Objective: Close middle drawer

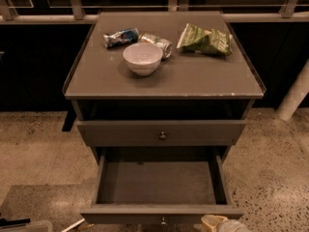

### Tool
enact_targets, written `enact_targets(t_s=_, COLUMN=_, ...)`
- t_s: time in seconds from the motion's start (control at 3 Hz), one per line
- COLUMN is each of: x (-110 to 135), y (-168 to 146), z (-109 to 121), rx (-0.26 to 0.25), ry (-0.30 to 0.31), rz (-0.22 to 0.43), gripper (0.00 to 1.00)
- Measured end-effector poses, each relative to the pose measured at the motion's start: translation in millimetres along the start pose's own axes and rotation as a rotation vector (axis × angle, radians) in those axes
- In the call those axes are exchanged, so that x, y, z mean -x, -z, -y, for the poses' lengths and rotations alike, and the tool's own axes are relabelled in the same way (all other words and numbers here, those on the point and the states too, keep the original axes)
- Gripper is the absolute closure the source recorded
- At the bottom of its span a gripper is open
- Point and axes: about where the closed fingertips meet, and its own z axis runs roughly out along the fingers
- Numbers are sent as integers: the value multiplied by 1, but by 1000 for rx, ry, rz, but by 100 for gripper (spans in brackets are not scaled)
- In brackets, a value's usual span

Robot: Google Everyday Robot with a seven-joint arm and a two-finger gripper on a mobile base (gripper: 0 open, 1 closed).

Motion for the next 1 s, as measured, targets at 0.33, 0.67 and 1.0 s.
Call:
enact_targets(t_s=0.33, x=4, y=-6, z=6, rx=12, ry=3, rz=-1, gripper=100)
enact_targets(t_s=0.67, x=15, y=-18, z=15, rx=16, ry=13, rz=3, gripper=100)
enact_targets(t_s=1.0, x=15, y=-18, z=15, rx=16, ry=13, rz=3, gripper=100)
